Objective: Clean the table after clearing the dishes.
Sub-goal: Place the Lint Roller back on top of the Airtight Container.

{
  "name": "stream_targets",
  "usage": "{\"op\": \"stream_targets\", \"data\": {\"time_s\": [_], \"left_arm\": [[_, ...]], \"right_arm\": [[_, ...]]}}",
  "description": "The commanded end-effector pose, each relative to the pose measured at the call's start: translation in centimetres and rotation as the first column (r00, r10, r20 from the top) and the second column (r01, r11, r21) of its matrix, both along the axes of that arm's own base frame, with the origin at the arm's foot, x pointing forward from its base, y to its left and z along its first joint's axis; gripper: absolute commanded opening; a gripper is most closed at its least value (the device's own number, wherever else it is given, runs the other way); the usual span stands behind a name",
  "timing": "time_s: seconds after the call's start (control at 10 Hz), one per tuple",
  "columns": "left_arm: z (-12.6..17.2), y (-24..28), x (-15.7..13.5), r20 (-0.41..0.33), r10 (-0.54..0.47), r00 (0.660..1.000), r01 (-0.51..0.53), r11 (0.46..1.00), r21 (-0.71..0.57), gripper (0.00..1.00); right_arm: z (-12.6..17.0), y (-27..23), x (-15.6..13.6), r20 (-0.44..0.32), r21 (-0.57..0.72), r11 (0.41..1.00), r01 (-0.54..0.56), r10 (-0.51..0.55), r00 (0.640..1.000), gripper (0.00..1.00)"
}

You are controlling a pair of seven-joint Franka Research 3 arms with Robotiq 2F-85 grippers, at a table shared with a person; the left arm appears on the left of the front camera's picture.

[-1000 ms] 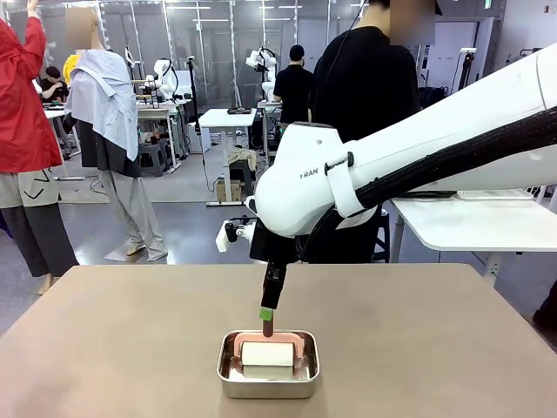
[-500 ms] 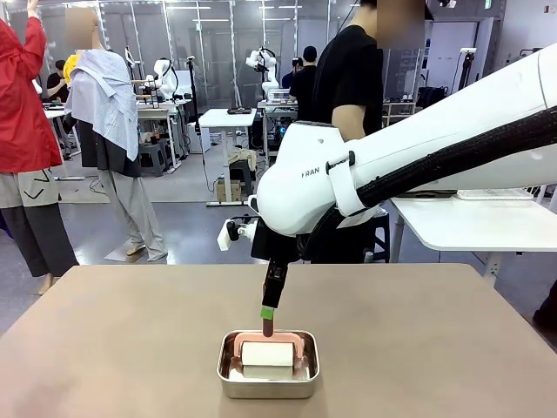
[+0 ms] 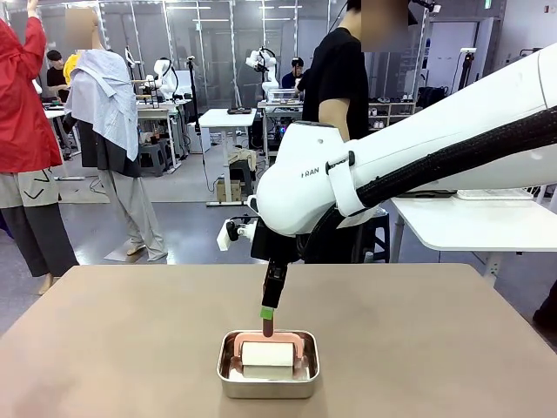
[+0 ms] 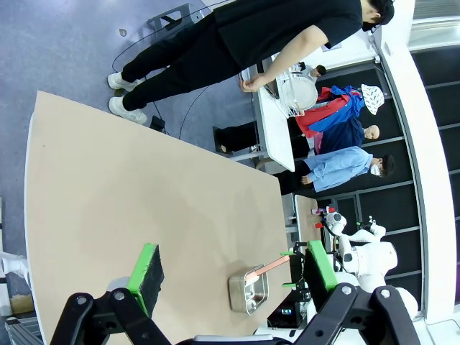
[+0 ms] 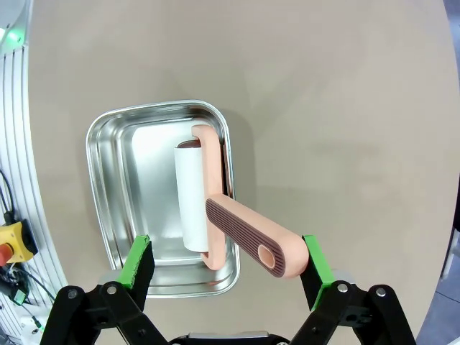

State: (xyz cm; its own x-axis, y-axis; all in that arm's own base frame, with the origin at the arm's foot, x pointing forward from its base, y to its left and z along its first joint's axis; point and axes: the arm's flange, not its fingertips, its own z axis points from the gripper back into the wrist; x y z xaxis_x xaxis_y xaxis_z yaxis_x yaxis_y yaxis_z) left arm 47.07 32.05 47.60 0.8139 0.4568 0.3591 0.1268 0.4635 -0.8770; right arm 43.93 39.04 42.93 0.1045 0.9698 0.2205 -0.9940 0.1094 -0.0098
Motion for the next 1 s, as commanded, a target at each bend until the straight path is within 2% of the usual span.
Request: {"op": "stream_targets", "data": {"time_s": [0.0,0.2,0.3,0.4,0.5,0.6,0.7,0.8,0.9], "left_arm": [[0.2,0.1,-0.2,0.003,-0.001,1.000,0.001,1.000,0.009,1.00],[0.2,0.1,-0.2,0.003,-0.001,1.000,0.001,1.000,0.009,1.00],[0.2,0.1,-0.2,0.003,-0.001,1.000,0.001,1.000,0.009,1.00],[0.2,0.1,-0.2,0.003,-0.001,1.000,0.001,1.000,0.009,1.00],[0.2,0.1,-0.2,0.003,-0.001,1.000,0.001,1.000,0.009,1.00],[0.2,0.1,-0.2,0.003,-0.001,1.000,0.001,1.000,0.009,1.00],[0.2,0.1,-0.2,0.003,-0.001,1.000,0.001,1.000,0.009,1.00],[0.2,0.1,-0.2,0.003,-0.001,1.000,0.001,1.000,0.009,1.00],[0.2,0.1,-0.2,0.003,-0.001,1.000,0.001,1.000,0.009,1.00]], "right_arm": [[0.0,0.1,-0.1,0.001,0.000,1.000,-0.007,0.007,1.000,1.00],[0.0,0.0,0.0,0.000,0.000,1.000,0.000,0.000,1.000,1.00],[2.8,-2.1,2.5,-0.032,0.096,0.985,0.147,-0.144,0.989,1.00],[5.7,-5.3,4.3,-0.151,0.201,0.947,0.253,-0.225,0.963,1.00],[8.0,-10.0,6.2,-0.286,0.269,0.870,0.414,-0.338,0.897,1.00],[9.2,-15.1,7.5,-0.438,0.318,0.764,0.562,-0.407,0.802,1.00],[10.0,-21.1,8.1,-0.598,0.311,0.626,0.715,-0.456,0.659,1.00],[10.4,-27.7,7.7,-0.701,0.283,0.475,0.833,-0.490,0.517,1.00],[10.5,-35.5,6.3,-0.794,0.264,0.243,0.933,-0.494,0.353,1.00]]}}
